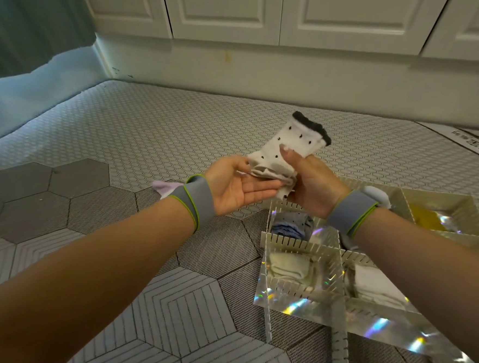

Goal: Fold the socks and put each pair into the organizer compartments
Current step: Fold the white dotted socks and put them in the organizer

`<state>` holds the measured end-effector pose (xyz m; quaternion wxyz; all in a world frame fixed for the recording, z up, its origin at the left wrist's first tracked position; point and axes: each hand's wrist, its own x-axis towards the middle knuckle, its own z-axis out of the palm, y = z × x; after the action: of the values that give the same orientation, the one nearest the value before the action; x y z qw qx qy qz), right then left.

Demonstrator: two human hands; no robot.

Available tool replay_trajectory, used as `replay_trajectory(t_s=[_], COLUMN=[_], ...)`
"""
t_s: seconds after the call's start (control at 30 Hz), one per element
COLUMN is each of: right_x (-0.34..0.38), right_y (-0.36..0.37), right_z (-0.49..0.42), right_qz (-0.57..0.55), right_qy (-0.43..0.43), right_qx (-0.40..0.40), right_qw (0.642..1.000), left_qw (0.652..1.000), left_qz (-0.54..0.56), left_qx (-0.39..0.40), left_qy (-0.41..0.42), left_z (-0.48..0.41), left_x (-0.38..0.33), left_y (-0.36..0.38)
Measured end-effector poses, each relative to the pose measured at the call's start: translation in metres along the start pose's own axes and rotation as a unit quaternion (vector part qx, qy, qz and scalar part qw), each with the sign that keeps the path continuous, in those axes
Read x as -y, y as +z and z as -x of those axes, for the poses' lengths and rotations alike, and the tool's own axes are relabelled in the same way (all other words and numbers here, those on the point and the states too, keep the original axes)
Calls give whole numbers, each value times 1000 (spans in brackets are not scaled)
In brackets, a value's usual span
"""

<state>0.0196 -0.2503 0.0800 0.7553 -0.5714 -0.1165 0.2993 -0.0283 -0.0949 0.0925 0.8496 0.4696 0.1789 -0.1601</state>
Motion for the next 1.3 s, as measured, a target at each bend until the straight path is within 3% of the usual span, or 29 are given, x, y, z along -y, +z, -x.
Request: replay_trajectory(t_s=[0.07, 0.13, 0.23, 0.3, 0.43, 0.7, 0.87, 0.97, 1.07, 1.17, 1.3], right_x=[-2, -6, -11, -11, -11, -12, -2, -2, -2, 3, 0], right_y=[-4, -8, -11, -12, -21, -31, -32, -41, -54, -63, -73], right_z=[0, -1, 0, 2, 9, 12, 21, 29, 34, 38, 46], right_qz=[48, 99, 112, 106, 104, 62, -3, -71, -96, 8, 107], right_qy=[8, 12, 25, 39, 49, 20, 40, 17, 55, 99, 98], right_qx=[2, -13, -39, -32, 18, -15, 99, 116, 97, 44, 8], right_qw=[999, 995, 993, 993, 993, 998, 994, 991, 989, 994, 989], left_qw=[1000, 993, 932, 907, 957, 970, 975, 977, 980, 980, 959], left_qz=[-26, -119, -353, -402, -284, -239, -216, -202, -190, -177, -269], left_qx=[11, 1, -87, -122, -44, 9, 39, 60, 61, 69, 64], left_qy=[7, 5, 17, 39, 34, 54, 27, 5, -19, -53, -69], left_z=[-1, 0, -3, -8, -9, -15, -17, -17, -15, -11, -10], left_x=[1, 3, 6, 8, 11, 18, 23, 26, 24, 24, 39], left_y=[0, 1, -1, -4, -2, 2, 5, 9, 12, 18, 35])
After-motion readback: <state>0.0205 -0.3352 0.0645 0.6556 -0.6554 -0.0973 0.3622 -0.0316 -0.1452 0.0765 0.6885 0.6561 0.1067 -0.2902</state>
